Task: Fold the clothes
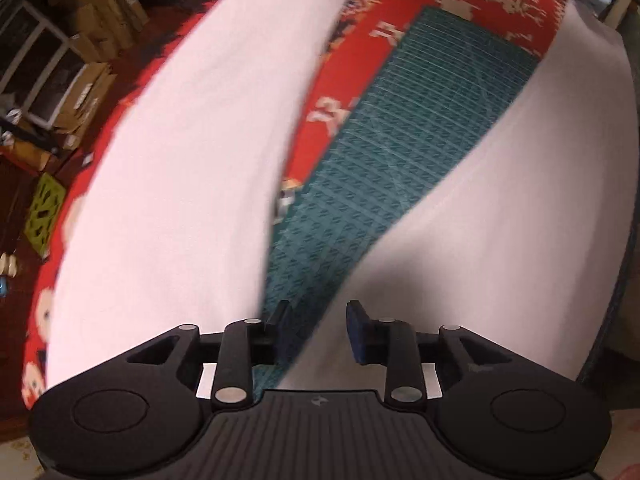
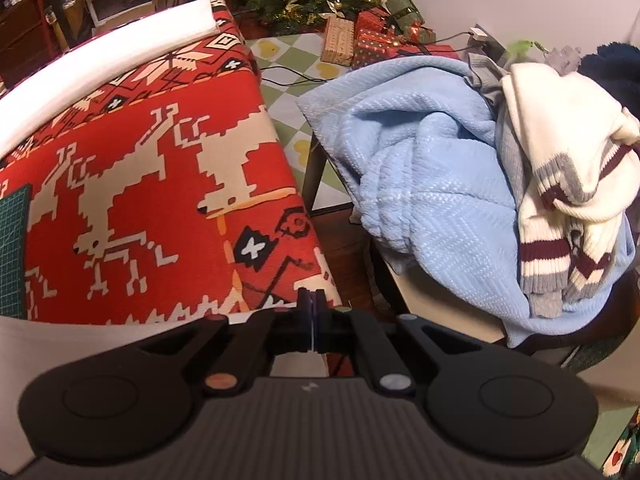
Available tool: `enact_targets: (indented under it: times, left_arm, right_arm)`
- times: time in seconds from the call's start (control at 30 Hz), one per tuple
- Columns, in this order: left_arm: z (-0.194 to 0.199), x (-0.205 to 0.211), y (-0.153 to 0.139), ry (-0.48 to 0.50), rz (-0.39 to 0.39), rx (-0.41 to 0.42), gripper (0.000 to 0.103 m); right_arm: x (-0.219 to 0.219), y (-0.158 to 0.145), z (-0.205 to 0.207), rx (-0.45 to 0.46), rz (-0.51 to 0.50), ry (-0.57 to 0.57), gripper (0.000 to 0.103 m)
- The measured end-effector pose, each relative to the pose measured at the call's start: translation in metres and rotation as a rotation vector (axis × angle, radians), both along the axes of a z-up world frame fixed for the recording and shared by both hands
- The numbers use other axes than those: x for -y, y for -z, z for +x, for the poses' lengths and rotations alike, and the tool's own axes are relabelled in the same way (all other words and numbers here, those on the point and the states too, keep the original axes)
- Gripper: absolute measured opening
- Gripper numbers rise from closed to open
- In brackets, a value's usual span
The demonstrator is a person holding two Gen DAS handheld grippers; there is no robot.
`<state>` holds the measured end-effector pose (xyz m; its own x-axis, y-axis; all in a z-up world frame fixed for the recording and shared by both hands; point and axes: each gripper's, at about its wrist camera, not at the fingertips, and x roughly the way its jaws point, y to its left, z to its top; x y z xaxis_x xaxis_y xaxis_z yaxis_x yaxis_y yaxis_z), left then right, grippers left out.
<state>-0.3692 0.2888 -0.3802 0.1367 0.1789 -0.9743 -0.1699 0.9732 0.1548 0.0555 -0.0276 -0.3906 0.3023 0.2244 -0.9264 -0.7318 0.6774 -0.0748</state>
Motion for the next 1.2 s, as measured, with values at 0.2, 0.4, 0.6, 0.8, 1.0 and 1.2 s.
enact_targets:
  times: [0.2,0.4,0.6,0.8,1.0,1.2]
  left_arm:
    - [-0.018,-0.015,0.003,0.014,-0.019,-0.023,0.014]
    - [-0.027,-0.007,0.029,0.112,-0.006,-0.085,0.015]
    - [-0.033,-0.008,0.030,0.123,-0.042,-0.072,0.014]
    - [-0.035,-0.006,0.031,0.151,-0.069,-0.056,0.001]
    - [-0.034,-0.013,0.022,0.045,0.032,-0.020,0.000]
    - [-0.040,-0.021,0.006,-0.013,0.021,0.004,0.008]
  right_arm:
    - [-0.007,-0.020,-0.014,0.025,0.027,-0.044,0.001]
    - [-0.017,-0.030,-0.028,-0.008,0.054,-0.025,0.001]
    - [-0.031,-0.035,-0.042,-0.022,0.051,-0.040,0.001]
    - [-0.044,-0.039,-0.048,-0.039,0.059,-0.043,0.001]
    - [-0.057,-0.039,-0.053,-0.058,0.074,-0.068,0.001]
    - [-0.064,-0.042,-0.061,-0.089,0.105,-0.097,0.002]
